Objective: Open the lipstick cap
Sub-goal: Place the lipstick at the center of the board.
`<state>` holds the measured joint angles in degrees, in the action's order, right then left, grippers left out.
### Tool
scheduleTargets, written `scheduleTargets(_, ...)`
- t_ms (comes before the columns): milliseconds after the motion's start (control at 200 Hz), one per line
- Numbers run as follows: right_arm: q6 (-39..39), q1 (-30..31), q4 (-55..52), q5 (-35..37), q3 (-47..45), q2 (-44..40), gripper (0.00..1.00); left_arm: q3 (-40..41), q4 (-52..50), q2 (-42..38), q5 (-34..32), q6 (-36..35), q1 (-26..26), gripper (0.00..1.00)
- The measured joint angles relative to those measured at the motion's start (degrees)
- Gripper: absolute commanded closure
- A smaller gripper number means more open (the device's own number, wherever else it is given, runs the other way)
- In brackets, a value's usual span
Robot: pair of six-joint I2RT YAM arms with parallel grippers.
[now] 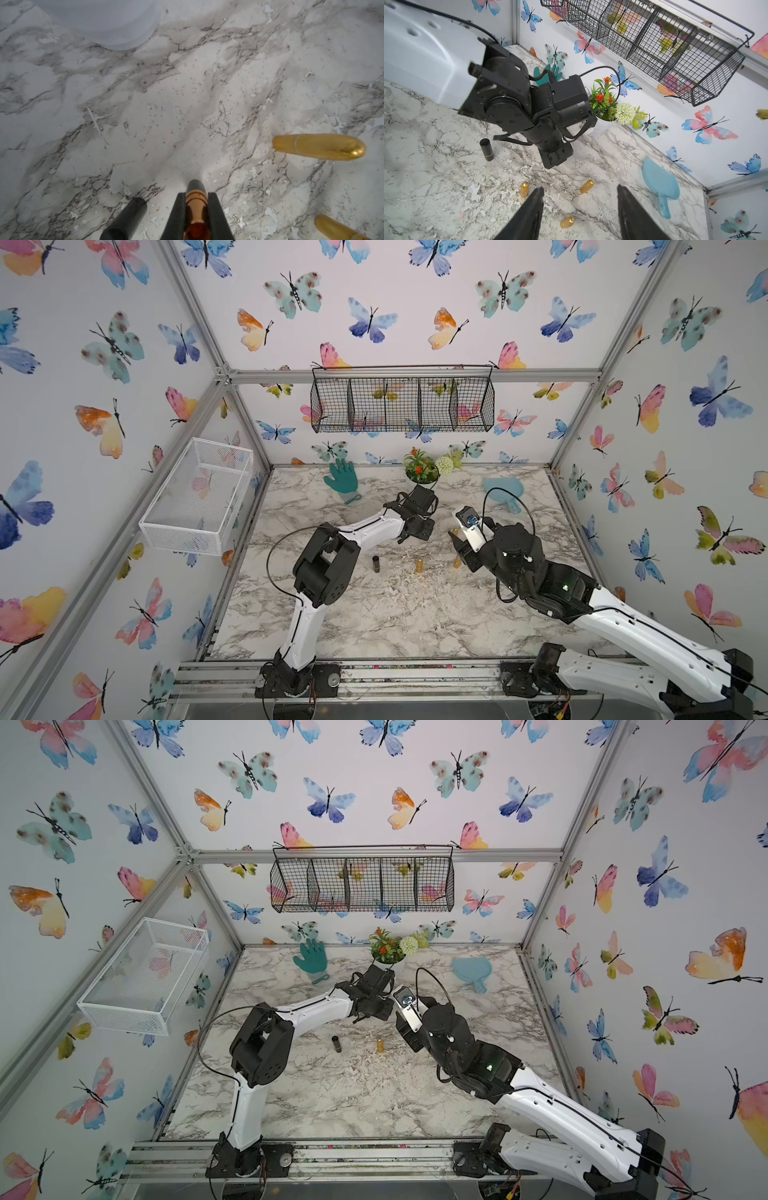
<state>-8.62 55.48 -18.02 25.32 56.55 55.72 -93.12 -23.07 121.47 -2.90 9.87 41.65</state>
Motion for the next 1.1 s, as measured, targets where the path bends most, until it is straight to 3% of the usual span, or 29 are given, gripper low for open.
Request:
scheduleTargets(165, 0.02, 0.00, -0.81, 0.42, -0.07, -0.04, 0.41, -0.33, 0.37, 0.55, 0.00, 0.02, 0.00, 0.85)
scheduleTargets(355, 0.04, 0.00, -0.98, 0.72, -1.40, -1.25, 0.41, -0.42, 0.50, 0.76, -0.02, 0.07, 0.33, 0.62)
scheduleTargets(561, 0.22, 0.00, -1.01, 0.74, -1.86, -1.27, 0.41, -1.36, -0.39, 0.76, 0.04, 0.46, 0.48, 0.55)
scheduleTargets(716, 0.68, 0.00, -0.96, -0.20, -1.84, -0.13, 0.42, -3.98, -2.91, -0.42, 0.20, 0.74, 0.48, 0.44)
scheduleTargets(951, 1.09, 0.00, 0.96, -3.69, -1.75, 2.91, 0.42, -4.85, -12.26, -12.09, 0.55, 1.33, 0.24, 0.34)
scheduleTargets(1101, 1.79, 0.00, 4.39, -6.54, -1.73, 4.90, 0.42, 1.36, -16.63, -23.08, 0.76, 2.10, -1.22, 0.32)
